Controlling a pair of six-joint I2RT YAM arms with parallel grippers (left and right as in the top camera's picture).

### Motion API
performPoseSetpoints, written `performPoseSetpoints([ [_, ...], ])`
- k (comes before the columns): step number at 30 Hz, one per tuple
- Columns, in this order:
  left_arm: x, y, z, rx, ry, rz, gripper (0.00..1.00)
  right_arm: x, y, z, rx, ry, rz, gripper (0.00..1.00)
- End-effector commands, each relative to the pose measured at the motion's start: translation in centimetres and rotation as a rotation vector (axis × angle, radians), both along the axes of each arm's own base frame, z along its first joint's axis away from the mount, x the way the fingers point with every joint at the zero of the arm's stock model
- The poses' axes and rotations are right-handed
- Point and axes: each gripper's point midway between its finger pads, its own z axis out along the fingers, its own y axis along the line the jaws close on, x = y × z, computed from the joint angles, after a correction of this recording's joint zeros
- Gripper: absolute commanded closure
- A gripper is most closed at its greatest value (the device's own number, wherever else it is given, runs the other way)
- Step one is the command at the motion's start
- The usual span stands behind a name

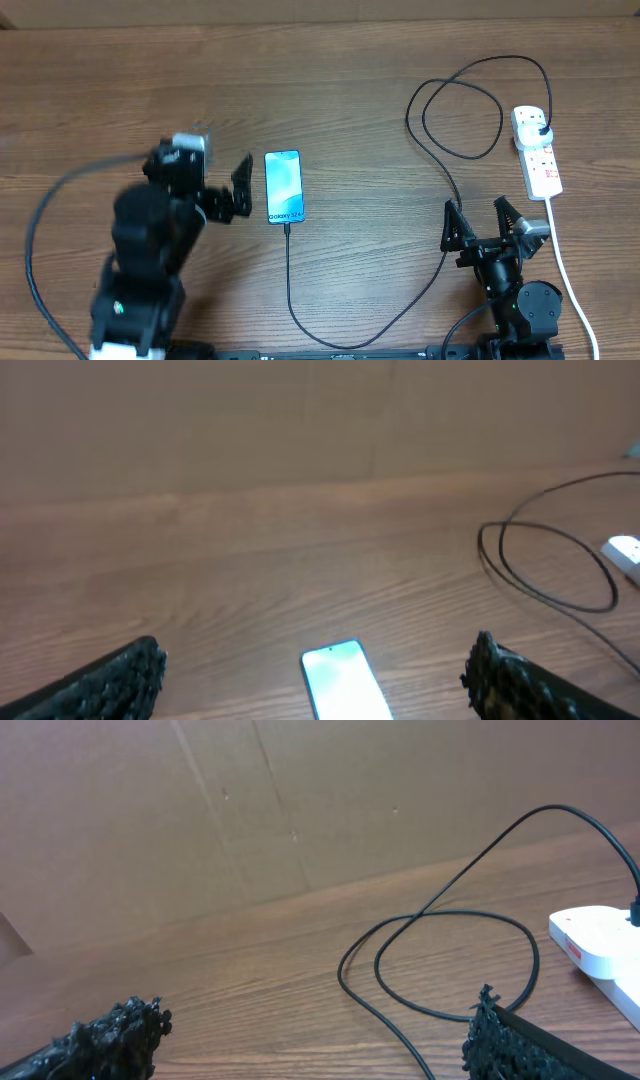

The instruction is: Plug charger to phone and switch on socket

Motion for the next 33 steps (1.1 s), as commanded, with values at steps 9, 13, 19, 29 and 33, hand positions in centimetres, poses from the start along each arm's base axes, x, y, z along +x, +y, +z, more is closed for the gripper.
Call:
performPoseSetpoints([
  [9, -4.0, 0.7, -5.8, 0.092, -0.25, -0.07, 0.0, 0.0, 0.0, -0.2, 0.004, -0.004, -0.003, 0.0],
  [13, -5.0, 0.6, -7.5, 0.207, -0.312, -0.125, 0.0, 0.0, 0.0, -0.2, 0.004, -0.004, -0.004, 0.0],
  [19, -5.2, 2.4, -9.2, 0.239, -0.35, -0.053, 0.0, 0.0, 0.0, -0.2, 0.004, -0.004, -0.003, 0.0],
  [29, -5.3, 3.5, -11.1, 0.307, -0.349, -0.01, 0.01, 0.0, 0.0, -0.2, 0.004, -0.005, -0.003, 0.0],
  [33, -5.2, 4.0, -11.2, 0.24, -0.325, 0.028, 0.0, 0.0, 0.0, -0.2, 0.004, -0.005, -0.003, 0.0],
])
